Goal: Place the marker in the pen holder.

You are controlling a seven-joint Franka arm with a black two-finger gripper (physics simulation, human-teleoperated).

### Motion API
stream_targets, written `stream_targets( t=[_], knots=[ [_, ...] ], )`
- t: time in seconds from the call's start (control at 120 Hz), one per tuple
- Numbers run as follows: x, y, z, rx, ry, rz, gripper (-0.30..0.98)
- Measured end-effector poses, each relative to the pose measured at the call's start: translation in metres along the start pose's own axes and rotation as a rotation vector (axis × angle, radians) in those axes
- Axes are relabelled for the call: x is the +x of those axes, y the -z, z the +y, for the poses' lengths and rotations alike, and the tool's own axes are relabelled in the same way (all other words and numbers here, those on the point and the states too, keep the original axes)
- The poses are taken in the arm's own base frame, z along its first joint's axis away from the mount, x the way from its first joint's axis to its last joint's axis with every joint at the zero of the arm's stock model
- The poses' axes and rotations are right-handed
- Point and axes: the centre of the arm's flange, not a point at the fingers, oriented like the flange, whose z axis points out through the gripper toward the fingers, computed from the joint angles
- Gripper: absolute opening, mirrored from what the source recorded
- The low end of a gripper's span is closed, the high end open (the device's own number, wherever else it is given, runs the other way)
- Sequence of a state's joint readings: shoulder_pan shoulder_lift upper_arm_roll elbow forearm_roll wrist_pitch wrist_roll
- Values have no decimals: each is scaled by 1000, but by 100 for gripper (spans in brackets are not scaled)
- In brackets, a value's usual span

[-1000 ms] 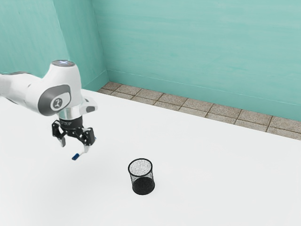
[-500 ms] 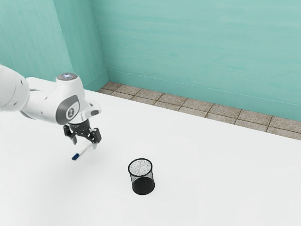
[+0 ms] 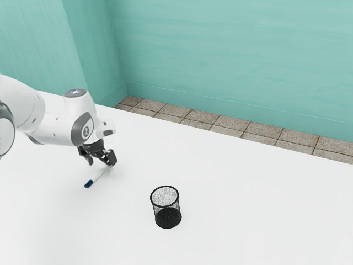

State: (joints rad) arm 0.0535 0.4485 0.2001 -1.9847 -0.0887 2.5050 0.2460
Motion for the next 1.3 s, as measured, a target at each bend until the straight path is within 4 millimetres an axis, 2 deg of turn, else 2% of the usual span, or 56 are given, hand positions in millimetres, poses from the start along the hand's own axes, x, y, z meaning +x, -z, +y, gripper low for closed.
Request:
stream_targets(
  t=[0.183,0.383,0.575,0.767,1.083,1.3],
  knots=[
    [11,-3,-3,2,-59,17,69],
    [12,-1,-4,-28,-48,31,68],
    [12,0,-2,-34,-53,33,38],
    [11,0,-3,-39,-45,32,24],
    [9,-2,-8,-56,-14,32,19],
    [-2,-5,-7,-81,15,20,18]
  ],
)
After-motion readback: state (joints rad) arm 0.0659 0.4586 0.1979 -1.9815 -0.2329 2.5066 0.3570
